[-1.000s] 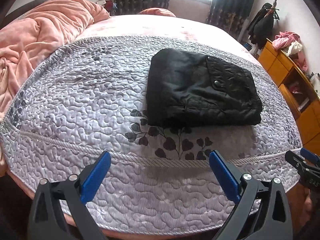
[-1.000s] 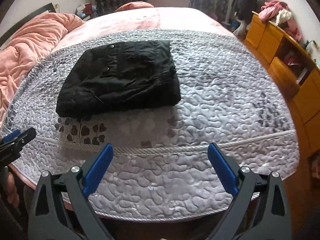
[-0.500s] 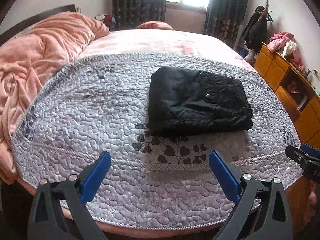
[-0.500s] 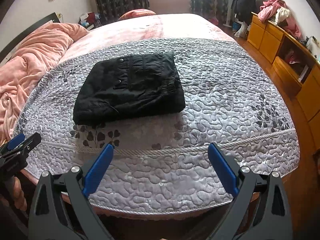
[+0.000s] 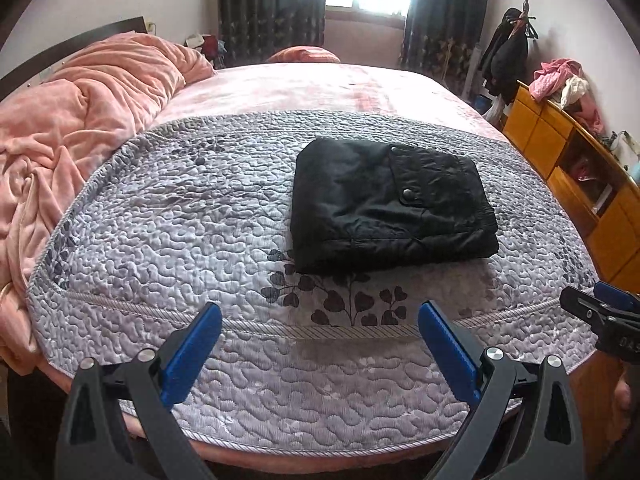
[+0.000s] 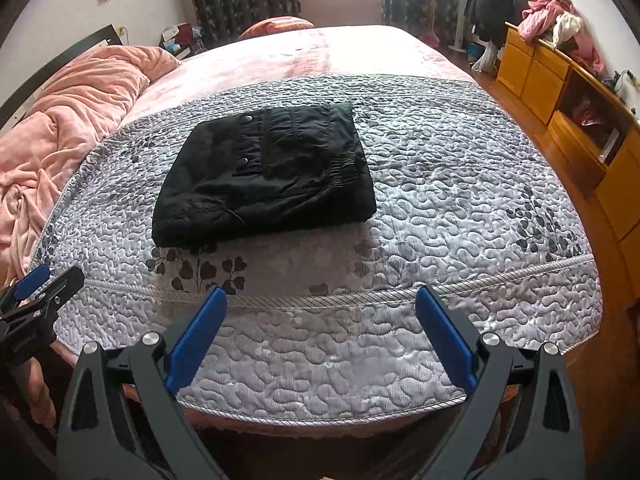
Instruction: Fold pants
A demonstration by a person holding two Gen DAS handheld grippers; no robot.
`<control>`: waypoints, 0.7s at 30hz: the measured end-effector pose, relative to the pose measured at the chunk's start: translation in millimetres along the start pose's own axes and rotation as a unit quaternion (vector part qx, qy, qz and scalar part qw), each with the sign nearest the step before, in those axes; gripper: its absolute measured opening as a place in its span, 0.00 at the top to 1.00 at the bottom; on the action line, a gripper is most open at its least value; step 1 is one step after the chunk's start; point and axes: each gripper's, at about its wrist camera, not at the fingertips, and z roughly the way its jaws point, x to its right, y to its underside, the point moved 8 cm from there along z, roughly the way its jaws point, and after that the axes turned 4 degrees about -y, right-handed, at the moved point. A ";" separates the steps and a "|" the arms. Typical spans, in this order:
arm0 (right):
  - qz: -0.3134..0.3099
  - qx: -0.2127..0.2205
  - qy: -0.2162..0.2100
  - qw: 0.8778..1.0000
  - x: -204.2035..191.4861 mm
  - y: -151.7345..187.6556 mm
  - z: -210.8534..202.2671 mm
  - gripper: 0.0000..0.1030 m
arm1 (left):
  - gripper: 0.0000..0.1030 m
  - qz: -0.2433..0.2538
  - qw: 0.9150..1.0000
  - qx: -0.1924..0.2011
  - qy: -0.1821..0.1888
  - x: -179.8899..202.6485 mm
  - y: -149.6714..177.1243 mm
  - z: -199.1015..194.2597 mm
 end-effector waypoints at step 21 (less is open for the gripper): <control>0.002 -0.006 0.000 1.000 1.5 2.6 6.5 0.08 | 0.04 0.006 1.000 0.001 -0.008 -0.4 0.0 4.6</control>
